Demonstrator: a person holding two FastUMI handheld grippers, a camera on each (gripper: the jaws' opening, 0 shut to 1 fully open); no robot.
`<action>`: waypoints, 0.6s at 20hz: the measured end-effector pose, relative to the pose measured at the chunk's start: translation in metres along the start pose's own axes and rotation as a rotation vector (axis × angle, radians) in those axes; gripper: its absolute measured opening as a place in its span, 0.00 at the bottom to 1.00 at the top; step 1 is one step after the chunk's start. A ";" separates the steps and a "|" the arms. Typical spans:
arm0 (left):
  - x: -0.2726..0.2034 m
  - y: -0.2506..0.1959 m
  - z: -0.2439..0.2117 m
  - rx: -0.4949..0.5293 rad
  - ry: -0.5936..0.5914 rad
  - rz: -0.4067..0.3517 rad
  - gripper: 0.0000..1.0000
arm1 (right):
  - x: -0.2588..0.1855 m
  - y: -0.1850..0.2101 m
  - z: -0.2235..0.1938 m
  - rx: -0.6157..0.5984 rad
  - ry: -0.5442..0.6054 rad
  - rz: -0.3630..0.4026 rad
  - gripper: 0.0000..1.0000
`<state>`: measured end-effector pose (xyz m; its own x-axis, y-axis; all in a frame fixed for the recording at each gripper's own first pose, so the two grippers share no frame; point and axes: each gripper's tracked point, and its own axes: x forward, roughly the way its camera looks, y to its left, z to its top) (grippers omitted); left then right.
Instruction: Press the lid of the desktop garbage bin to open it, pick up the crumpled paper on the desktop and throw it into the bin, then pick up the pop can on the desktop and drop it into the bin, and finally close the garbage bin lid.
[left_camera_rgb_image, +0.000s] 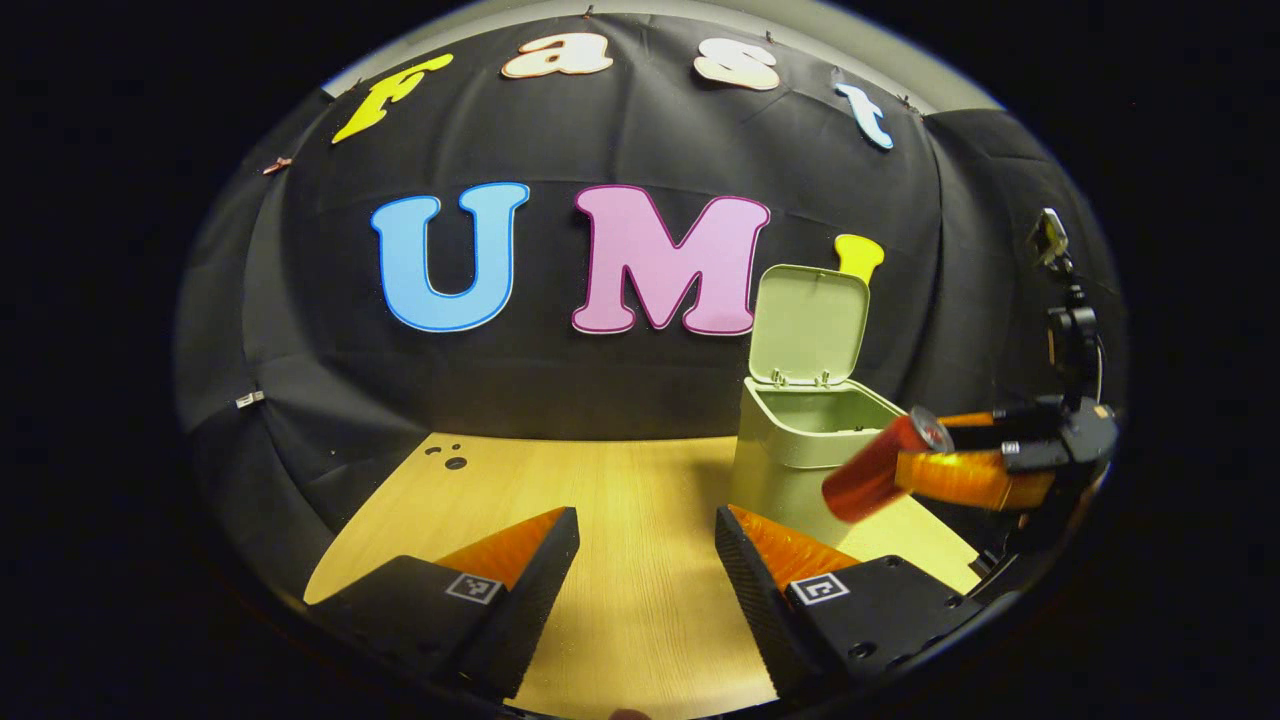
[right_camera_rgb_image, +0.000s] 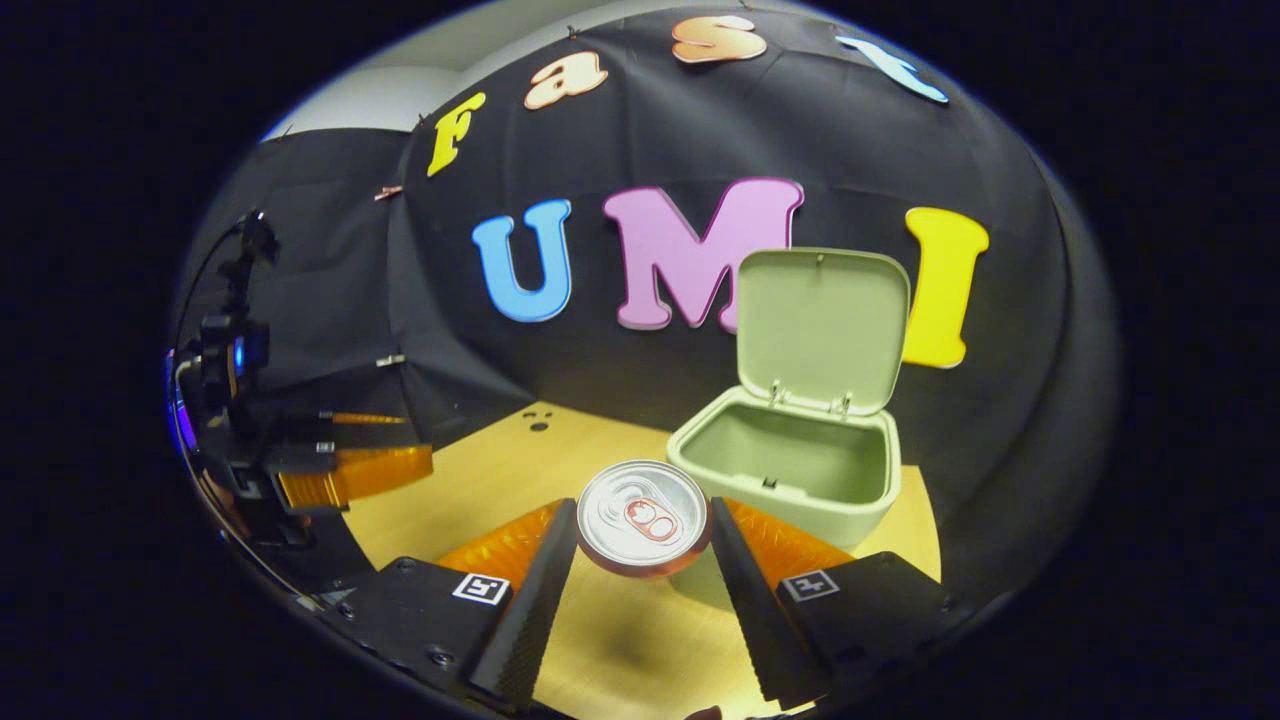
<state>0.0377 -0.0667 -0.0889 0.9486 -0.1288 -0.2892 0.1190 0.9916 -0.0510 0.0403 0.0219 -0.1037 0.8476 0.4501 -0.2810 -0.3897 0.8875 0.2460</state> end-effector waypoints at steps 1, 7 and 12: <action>0.000 0.000 0.000 0.001 -0.001 0.000 0.89 | 0.001 -0.007 0.011 -0.010 -0.024 -0.016 0.83; -0.001 -0.002 0.000 -0.001 0.001 -0.003 0.89 | 0.010 -0.054 0.053 0.000 -0.120 -0.113 0.83; -0.003 0.000 0.001 0.001 0.002 0.003 0.89 | 0.023 -0.095 0.055 -0.029 -0.120 -0.200 0.83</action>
<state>0.0349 -0.0664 -0.0874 0.9483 -0.1257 -0.2913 0.1164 0.9920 -0.0493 0.1171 -0.0573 -0.0822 0.9452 0.2512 -0.2084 -0.2181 0.9611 0.1694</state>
